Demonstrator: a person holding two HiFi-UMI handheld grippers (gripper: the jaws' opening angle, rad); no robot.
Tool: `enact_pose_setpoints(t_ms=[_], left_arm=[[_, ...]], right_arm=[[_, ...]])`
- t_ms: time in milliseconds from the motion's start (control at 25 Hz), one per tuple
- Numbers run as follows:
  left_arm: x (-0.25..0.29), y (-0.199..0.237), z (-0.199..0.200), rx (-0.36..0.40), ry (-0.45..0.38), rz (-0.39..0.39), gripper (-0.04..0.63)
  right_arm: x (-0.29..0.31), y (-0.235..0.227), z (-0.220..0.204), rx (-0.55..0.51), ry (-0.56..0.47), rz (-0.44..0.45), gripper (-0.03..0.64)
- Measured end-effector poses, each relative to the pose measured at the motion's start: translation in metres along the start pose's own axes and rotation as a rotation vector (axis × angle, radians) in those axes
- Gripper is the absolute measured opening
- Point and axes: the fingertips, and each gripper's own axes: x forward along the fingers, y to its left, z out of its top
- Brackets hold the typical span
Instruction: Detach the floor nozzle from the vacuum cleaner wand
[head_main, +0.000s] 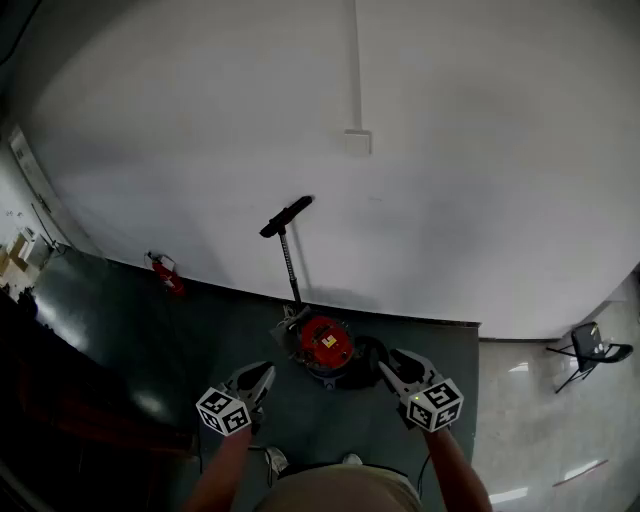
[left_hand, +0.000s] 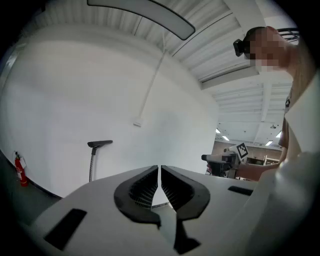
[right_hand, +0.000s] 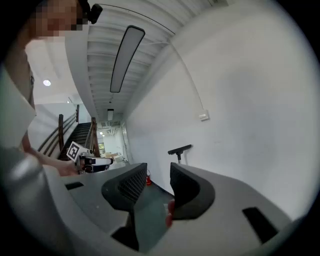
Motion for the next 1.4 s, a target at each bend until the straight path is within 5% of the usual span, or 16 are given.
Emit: enact_pose_setpoints(t_ms=[520, 800, 1400], left_arm=[[0.006, 0.001, -0.003, 0.001, 0.011, 0.012, 0.009], [-0.004, 0.018, -0.004, -0.010, 0.005, 0.025, 0.009], [-0.077, 0.137, 0.022, -0.008, 0.034, -0.002, 0.009]], right_arm=[[-0.001, -0.011, -0.010, 0.035, 0.019, -0.016, 0.149], [0.021, 0.001, -0.016, 0.187, 0.016, 0.036, 0.152], [0.131, 0.072, -0.016, 0.293, 0.020, -0.019, 0.152]])
